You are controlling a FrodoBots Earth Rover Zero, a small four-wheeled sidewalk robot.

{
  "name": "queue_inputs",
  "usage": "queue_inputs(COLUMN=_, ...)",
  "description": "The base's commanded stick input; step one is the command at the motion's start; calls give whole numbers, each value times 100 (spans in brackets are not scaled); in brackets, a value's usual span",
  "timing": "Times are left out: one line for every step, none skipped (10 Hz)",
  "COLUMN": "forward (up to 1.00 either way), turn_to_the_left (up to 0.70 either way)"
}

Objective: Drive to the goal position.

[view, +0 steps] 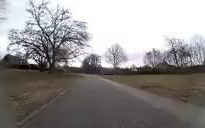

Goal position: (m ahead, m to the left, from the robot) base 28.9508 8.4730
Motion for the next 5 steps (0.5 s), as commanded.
queue_inputs(forward=100, turn_to_the_left=0)
queue_inputs(forward=100, turn_to_the_left=0)
queue_inputs(forward=100, turn_to_the_left=0)
queue_inputs(forward=100, turn_to_the_left=0)
queue_inputs(forward=100, turn_to_the_left=0)
